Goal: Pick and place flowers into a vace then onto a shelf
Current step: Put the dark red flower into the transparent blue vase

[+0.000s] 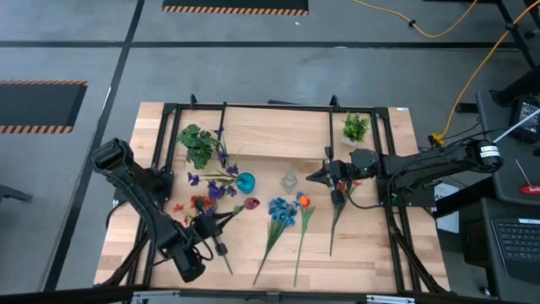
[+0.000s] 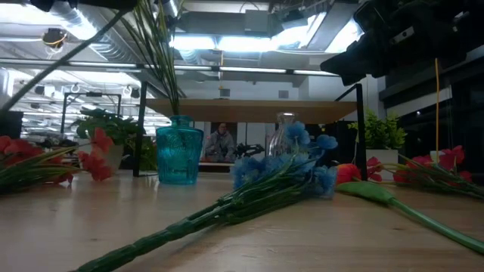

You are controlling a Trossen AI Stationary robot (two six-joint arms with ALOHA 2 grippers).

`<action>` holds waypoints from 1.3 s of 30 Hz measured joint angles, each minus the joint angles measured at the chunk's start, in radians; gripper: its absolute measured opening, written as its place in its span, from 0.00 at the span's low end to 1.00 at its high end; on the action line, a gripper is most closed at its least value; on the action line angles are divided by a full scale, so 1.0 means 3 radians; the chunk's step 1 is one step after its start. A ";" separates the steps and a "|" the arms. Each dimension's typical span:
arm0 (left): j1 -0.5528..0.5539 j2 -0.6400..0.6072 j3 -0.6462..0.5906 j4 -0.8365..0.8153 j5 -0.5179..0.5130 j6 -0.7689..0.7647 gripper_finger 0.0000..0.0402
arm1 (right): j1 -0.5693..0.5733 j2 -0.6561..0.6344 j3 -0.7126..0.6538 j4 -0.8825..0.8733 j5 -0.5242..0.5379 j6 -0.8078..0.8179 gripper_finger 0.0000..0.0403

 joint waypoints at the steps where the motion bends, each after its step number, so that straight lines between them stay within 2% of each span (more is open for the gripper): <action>1: 0.0010 0.0000 -0.0009 -0.0004 -0.0004 -0.0004 0.01 | 0.0001 0.0000 0.0000 0.0000 0.0000 0.0000 0.01; 13: -0.0155 -0.0033 -0.0011 0.0108 -0.0696 0.0078 0.01 | 0.0000 0.0000 -0.0001 0.0105 0.0000 -0.0092 0.01; 16: -0.0207 -0.0033 0.0020 0.0203 -0.0725 0.0144 0.01 | 0.0001 0.0000 -0.0001 0.0105 0.0000 -0.0106 0.01; 21: -0.0139 -0.0033 0.0159 0.0500 -0.0258 0.0653 0.01 | 0.0001 0.0000 -0.0001 0.0143 0.0001 -0.0180 0.01; 29: 0.0132 -0.0033 0.0197 0.1808 0.0908 0.2605 0.01 | 0.0001 0.0000 -0.0001 0.0286 0.0001 -0.0195 0.01; 33: 0.0150 -0.0036 0.0201 0.2176 0.1016 0.3244 0.01 | 0.0001 0.0000 -0.0001 0.0278 0.0001 -0.0245 0.01; 39: 0.0167 -0.0037 0.0201 0.2307 0.1094 0.3397 0.01 | 0.0001 0.0000 -0.0001 0.0277 0.0001 -0.0245 0.01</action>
